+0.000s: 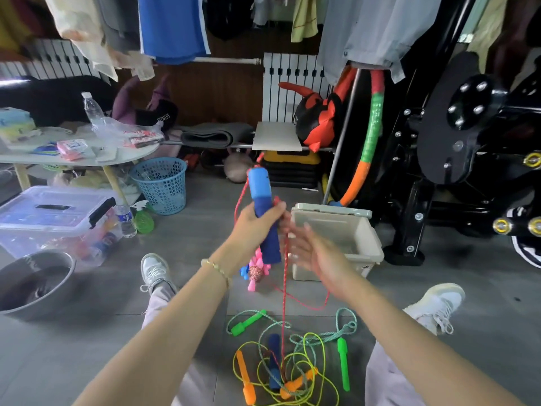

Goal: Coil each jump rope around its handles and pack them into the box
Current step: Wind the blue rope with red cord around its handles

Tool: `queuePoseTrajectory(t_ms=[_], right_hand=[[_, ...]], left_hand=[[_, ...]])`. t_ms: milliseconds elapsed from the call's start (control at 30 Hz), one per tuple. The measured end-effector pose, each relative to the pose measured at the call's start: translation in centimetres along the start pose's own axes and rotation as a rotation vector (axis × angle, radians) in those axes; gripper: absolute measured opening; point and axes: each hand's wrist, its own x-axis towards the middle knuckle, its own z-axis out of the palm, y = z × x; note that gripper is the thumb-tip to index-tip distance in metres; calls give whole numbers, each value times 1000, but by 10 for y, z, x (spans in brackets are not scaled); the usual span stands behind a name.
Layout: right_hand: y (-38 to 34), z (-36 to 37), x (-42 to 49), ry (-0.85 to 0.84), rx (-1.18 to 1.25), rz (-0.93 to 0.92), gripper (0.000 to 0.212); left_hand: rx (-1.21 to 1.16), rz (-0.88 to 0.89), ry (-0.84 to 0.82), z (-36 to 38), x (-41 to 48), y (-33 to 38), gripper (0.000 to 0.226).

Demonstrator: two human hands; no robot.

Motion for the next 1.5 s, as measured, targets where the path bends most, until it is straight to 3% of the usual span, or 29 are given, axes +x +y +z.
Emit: queuePoseTrajectory(t_ms=[133, 200, 267, 400, 500, 633, 767, 900, 1000, 1133, 1233, 1300, 1400, 1500], right_hand=[[22, -16, -22, -240, -313, 118, 16], [25, -23, -24, -185, -332, 122, 12], [17, -23, -17, -52, -231, 54, 12], [-18, -13, 5, 123, -119, -128, 16], [-39, -3, 16, 156, -82, -208, 19], [-36, 2, 21, 169, -32, -224, 18], [-5, 1, 13, -7, 92, -23, 40], [24, -11, -6, -132, -209, 21, 20], [22, -18, -8, -28, -235, -15, 18], [-8, -20, 7, 187, -137, -150, 18], [-34, -10, 15, 202, -77, -221, 13], [-44, -4, 18, 220, -46, -266, 12], [-41, -7, 23, 267, -59, -274, 16], [-18, -15, 20, 93, 8, -102, 39]], left_hand=[[-159, 124, 115, -19, 23, 36, 7], [-164, 137, 138, -29, 28, 39, 1], [-80, 38, 101, -33, 25, 28, 10], [177, -242, -161, -26, -2, -12, 32], [184, -213, -333, -7, -26, -31, 8], [70, -65, -121, 5, -17, -21, 11], [96, 14, -60, 6, 6, 11, 17], [-105, 110, -23, 9, 21, 45, 9], [-90, 126, 11, -2, 29, 38, 7], [155, -114, -73, -11, 14, -3, 42], [165, -185, -258, 1, -11, -35, 18], [161, -136, -257, 12, -21, -45, 3], [123, -48, -124, 16, -18, -36, 14], [166, 40, -84, 16, -7, -13, 18]])
